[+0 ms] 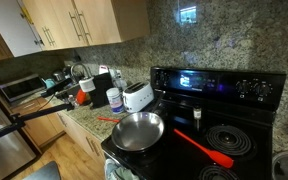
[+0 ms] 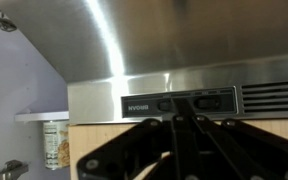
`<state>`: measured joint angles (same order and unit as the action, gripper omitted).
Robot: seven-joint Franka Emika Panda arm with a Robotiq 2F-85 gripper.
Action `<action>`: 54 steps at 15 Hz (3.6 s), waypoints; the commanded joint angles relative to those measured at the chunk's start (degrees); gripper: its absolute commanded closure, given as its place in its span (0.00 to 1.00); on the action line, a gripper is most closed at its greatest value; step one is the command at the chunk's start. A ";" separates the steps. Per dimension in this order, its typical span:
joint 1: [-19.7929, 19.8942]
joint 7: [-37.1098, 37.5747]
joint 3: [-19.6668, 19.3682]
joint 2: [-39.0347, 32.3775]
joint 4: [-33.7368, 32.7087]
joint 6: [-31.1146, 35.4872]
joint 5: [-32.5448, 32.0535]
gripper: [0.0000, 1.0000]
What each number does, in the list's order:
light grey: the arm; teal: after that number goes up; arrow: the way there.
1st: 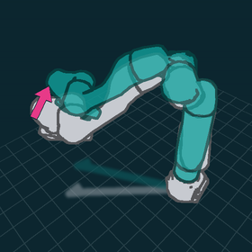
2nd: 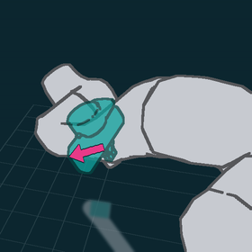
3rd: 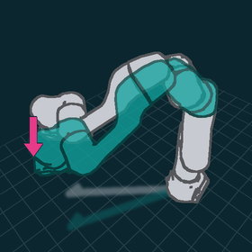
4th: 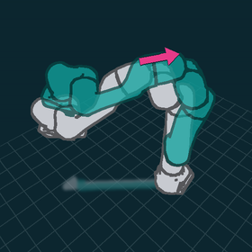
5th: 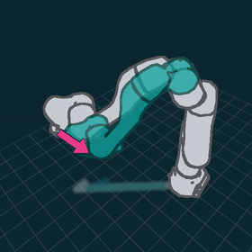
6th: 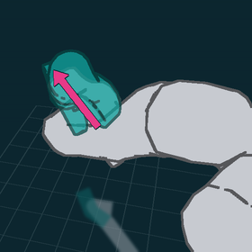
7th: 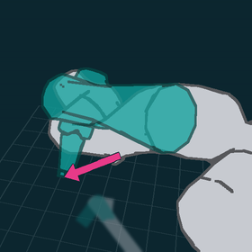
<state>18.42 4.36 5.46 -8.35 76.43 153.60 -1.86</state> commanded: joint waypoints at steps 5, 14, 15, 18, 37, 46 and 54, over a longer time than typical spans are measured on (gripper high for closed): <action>1.11 -9.25 1.11 -1.40 -1.29 3.50 3.32 1.00; 0.63 -10.26 0.73 -0.73 -0.06 2.57 3.97 0.99; 0.63 -10.27 0.74 -0.73 -0.07 2.58 3.97 0.99; 0.04 -10.27 1.00 -0.75 -0.28 2.58 3.35 1.00; -1.87 -9.96 1.53 -1.46 -0.38 2.23 3.44 0.99; -2.36 -8.88 1.09 -2.58 -1.30 2.40 1.76 1.00; -2.42 -5.78 0.00 -3.40 -2.66 2.23 -1.56 1.00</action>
<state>16.50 -2.92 5.82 -10.46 76.18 156.15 -2.24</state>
